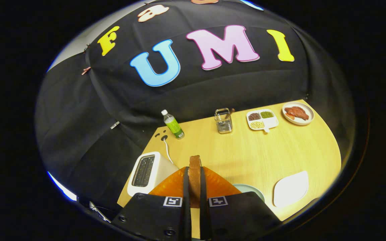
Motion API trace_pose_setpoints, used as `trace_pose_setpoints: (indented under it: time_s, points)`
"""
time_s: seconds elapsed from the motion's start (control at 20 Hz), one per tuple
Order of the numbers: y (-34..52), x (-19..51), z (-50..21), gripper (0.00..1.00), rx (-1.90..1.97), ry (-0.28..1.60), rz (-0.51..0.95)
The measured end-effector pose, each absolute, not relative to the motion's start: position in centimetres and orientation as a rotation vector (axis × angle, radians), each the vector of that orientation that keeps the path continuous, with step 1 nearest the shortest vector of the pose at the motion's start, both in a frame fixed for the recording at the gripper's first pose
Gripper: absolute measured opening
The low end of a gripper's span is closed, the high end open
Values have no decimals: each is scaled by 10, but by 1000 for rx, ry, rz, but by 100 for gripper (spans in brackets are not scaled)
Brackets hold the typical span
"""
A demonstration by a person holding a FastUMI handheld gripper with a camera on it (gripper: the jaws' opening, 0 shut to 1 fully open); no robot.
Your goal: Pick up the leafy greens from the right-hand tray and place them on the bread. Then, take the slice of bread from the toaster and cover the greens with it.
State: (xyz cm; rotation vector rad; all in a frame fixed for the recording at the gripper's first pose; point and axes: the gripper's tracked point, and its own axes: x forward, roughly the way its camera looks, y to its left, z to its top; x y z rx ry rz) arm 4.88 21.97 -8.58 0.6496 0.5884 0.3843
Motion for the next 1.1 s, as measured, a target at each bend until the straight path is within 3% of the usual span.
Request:
trace_pose_setpoints:
  time_s: [0.5,0.75,1.1]
  points:
    - [239,19,-186,14,802,723,317]
    - [225,24,-248,14,693,780,249]
    - [217,20,-277,14,493,780,274]
